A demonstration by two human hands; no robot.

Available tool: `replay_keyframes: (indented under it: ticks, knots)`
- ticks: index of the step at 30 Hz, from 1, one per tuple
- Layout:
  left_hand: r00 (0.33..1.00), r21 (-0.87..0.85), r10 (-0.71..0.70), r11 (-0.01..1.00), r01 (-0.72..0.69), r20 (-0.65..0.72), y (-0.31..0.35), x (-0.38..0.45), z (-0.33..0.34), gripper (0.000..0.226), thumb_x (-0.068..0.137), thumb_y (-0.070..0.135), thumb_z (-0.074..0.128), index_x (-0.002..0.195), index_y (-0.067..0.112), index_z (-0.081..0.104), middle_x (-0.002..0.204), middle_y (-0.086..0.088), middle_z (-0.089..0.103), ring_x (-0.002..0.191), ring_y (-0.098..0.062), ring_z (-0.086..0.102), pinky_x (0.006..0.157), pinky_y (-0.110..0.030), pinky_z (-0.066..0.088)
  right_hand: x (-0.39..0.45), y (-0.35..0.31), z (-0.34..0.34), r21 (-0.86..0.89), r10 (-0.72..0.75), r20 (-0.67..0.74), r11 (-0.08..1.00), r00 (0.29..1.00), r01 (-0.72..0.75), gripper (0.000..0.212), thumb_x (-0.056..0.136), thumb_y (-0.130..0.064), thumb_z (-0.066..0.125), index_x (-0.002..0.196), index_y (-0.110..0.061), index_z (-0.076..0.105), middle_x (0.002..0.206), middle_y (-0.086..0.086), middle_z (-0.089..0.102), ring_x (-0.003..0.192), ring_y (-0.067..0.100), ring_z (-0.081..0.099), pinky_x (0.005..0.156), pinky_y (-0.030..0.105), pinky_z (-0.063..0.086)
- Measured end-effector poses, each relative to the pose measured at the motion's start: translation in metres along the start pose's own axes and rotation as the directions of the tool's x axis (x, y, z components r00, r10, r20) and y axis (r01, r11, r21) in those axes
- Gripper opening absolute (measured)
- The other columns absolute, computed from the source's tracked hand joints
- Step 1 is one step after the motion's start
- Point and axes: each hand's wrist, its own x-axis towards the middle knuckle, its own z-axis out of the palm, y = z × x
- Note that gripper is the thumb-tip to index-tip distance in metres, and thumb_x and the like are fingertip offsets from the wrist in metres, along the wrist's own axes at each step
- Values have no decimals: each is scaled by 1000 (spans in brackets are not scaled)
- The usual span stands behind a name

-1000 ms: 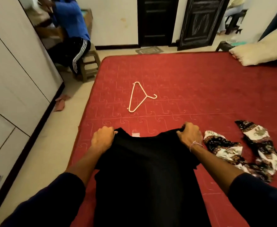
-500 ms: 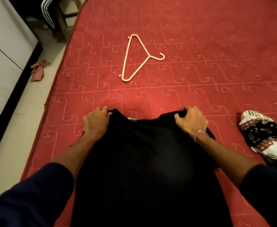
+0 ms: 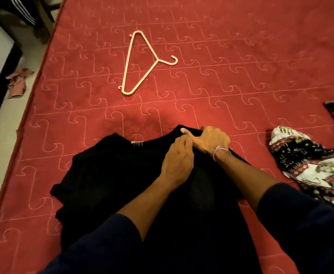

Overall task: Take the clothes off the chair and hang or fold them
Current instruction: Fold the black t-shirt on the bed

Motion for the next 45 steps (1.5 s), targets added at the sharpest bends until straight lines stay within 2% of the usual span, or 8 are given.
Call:
replay_keyframes:
  ticks: [5,8,12,16,21,31,37,45]
  knots:
    - [997,95,12,995,-20,81,-4,4,15,48,106,31,31,142,2,44,147,-15,46,139,-26,41,116,-38,34,4,29,6,186,-179,18,967,984,172,53,94,-66,44,116,-18,50,101,2,65,80,23,65,70,37,52]
    - [991,140,-47,990,30,127,-3,1,14,57,106,43,26,152,11,35,160,-8,31,149,-21,27,120,-36,25,-16,54,11,248,-245,-132,930,960,272,60,90,-59,59,132,-18,44,125,4,54,101,22,61,82,41,54]
    - [971,180,-96,982,57,217,0,4,14,66,104,56,16,159,19,13,167,0,5,154,-14,2,122,-33,9,-44,88,4,54,-82,-179,994,980,93,63,81,-83,48,99,-23,51,89,-6,58,81,19,57,81,40,49]
    - [961,219,-122,973,67,248,1,4,14,72,102,62,11,160,21,0,167,3,-9,153,-11,-10,123,-32,0,-48,118,-15,320,-111,149,946,983,58,46,80,-68,67,83,-22,66,65,-4,67,68,19,68,66,34,53]
    - [956,240,-138,968,75,258,4,4,12,73,101,64,9,159,21,-6,166,4,-15,151,-10,-15,121,-30,-6,-52,146,-40,780,-171,273,615,947,-114,32,87,-37,75,92,-6,72,84,9,74,80,19,72,69,27,53]
    - [961,294,-118,955,40,250,11,7,13,69,105,53,16,159,11,6,167,-8,-1,154,-22,0,124,-38,6,-65,145,-19,919,183,391,-26,902,-393,61,60,-35,94,102,0,68,102,17,76,97,29,74,94,46,57]
    - [979,176,93,976,-125,180,51,11,21,50,92,8,53,141,-2,48,147,-22,46,138,-35,42,119,-45,32,-68,149,-31,732,302,552,273,778,-625,95,48,-86,75,96,-4,66,79,5,71,68,20,71,61,35,59]
    - [980,106,27,993,-48,195,52,4,39,55,107,30,12,156,6,20,166,-10,13,154,-20,5,126,-38,11,-69,152,-22,946,172,227,194,959,-259,20,93,-13,70,109,-10,59,99,20,74,94,33,73,87,45,59]
